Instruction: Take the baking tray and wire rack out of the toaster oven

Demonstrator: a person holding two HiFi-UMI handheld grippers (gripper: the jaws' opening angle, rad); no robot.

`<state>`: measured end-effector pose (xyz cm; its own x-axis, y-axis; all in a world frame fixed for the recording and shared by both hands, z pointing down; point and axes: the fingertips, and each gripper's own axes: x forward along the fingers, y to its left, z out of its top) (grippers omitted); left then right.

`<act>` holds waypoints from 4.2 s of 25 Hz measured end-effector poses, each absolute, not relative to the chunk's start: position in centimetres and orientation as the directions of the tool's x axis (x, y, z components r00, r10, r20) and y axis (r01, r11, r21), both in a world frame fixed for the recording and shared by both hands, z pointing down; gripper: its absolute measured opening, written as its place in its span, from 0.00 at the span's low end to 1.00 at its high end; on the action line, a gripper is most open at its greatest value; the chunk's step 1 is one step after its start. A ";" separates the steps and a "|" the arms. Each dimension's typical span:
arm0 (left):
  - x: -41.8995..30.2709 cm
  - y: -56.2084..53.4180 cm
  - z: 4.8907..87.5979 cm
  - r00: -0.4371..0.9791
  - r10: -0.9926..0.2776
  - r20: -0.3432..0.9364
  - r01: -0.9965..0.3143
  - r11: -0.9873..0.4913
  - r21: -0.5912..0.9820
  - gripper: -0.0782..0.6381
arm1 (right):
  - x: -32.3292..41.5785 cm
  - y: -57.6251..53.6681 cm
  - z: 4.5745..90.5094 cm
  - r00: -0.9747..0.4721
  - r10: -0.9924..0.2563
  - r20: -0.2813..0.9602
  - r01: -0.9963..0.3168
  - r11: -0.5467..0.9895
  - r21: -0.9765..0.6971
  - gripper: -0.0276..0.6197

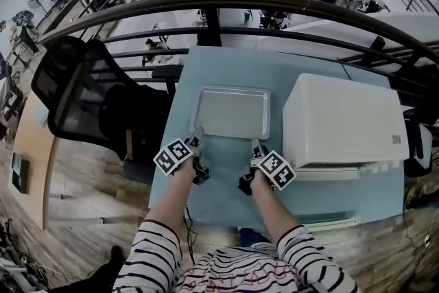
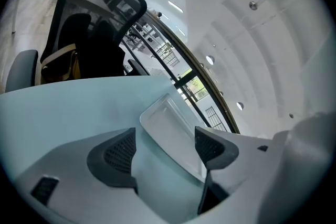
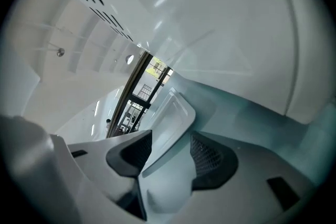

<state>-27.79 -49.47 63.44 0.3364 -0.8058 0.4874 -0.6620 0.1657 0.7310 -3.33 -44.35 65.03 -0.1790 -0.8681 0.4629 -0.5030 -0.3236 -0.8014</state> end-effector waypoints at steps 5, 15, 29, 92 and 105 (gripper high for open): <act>-26.7 -46.4 60.4 0.374 -0.822 0.430 -0.721 0.035 0.692 0.57 | -4.0 -41.5 62.1 -0.223 -0.887 0.404 -0.598 -0.202 -0.776 0.39; -23.0 -36.0 52.5 0.447 -0.849 0.283 -0.811 -0.251 0.529 0.57 | -2.2 -32.0 56.6 -0.271 -0.911 0.312 -0.700 -0.036 -0.714 0.38; -17.9 -17.7 49.2 0.545 -0.817 0.188 -0.792 -0.427 0.436 0.57 | 3.8 -15.8 51.2 -0.245 -0.940 0.237 -0.855 0.094 -0.511 0.36; 11.5 -28.2 49.9 0.652 -0.727 0.213 -0.734 -0.536 0.416 0.49 | 32.1 -26.3 50.8 -0.072 -0.989 0.126 -0.655 -0.049 -0.754 0.25; 12.6 -31.6 51.2 0.610 -0.765 0.207 -0.728 -0.437 0.528 0.49 | 33.2 -32.6 51.8 -0.075 -0.994 0.082 -0.442 -0.041 -0.896 0.23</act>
